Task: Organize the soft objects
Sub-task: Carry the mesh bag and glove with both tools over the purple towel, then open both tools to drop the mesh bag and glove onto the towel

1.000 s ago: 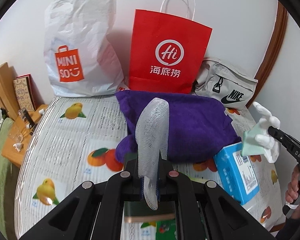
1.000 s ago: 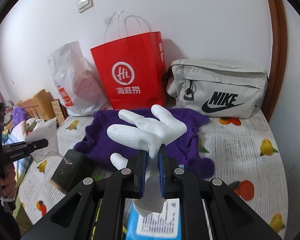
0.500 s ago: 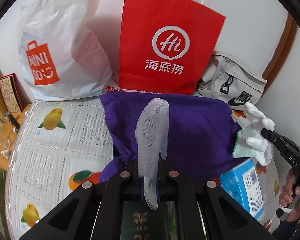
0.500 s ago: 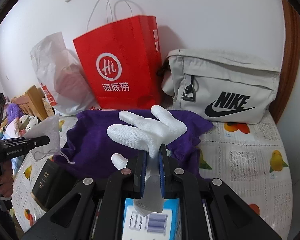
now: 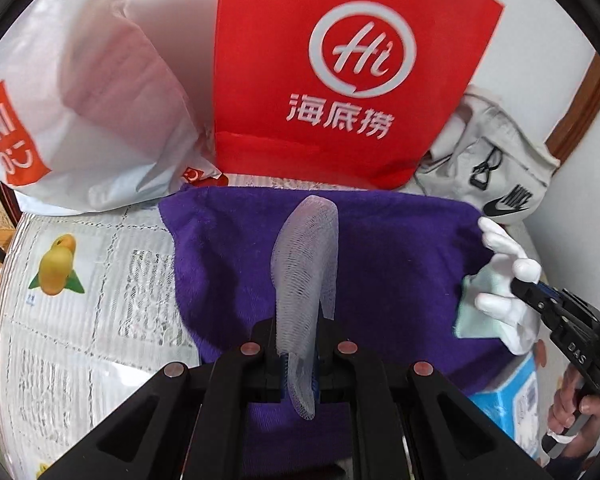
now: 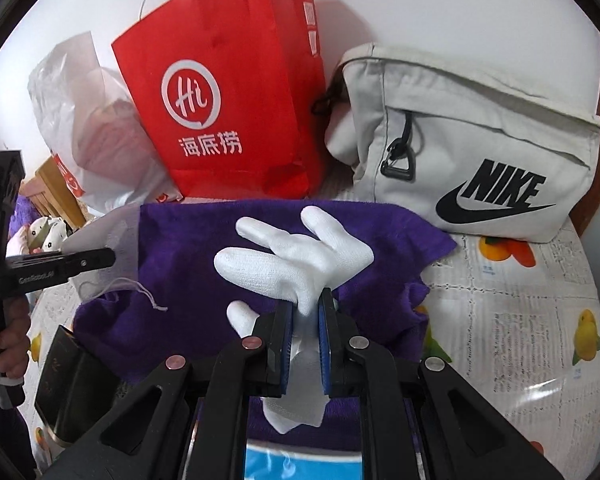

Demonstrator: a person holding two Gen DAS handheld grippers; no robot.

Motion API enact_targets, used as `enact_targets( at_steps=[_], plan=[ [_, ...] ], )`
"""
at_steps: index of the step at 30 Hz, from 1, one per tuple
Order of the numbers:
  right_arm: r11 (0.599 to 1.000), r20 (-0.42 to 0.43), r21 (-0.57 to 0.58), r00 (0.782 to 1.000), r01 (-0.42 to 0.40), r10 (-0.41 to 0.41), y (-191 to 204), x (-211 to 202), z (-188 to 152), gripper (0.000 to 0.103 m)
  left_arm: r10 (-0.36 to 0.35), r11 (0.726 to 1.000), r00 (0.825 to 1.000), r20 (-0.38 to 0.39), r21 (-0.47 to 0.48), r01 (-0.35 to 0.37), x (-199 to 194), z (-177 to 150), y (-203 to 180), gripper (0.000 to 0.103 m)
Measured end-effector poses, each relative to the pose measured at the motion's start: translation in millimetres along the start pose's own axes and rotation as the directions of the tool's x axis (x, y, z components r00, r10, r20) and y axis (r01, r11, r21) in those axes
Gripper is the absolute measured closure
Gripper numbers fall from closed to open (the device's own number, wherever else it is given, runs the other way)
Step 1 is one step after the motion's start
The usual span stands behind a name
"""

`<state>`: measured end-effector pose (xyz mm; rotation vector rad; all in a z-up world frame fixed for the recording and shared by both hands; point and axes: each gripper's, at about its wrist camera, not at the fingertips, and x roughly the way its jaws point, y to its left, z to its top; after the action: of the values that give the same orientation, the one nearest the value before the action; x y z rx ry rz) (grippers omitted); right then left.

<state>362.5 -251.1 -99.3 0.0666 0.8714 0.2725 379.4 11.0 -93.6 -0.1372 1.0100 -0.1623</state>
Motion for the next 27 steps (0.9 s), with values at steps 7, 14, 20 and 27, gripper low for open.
enact_targets(
  at_steps=[7,14,20,27],
  plan=[
    [1.000,-0.052,-0.002,0.999,0.011,-0.011,-2.2,19.7,1.9,0.089,0.026,1.000,0.999,-0.038,-0.004,-0.026,19.1,9.5,4.4,0.094],
    [1.000,-0.078,-0.008,0.997,0.019,-0.020,-3.5,27.4,1.6,0.080,0.034,0.999,0.997,-0.064,-0.007,-0.034,28.5,9.3,4.0,0.069],
    [1.000,-0.053,-0.013,0.998,0.021,-0.021,-1.2,20.1,2.6,0.044,0.053,0.999,0.998,-0.043,-0.004,-0.053,18.7,7.1,2.7,0.047],
    [0.999,-0.037,-0.022,0.999,0.033,-0.034,6.1,3.5,2.2,0.036,0.068,0.998,0.997,-0.024,0.008,-0.068,-2.7,-1.9,1.1,0.044]
  ],
)
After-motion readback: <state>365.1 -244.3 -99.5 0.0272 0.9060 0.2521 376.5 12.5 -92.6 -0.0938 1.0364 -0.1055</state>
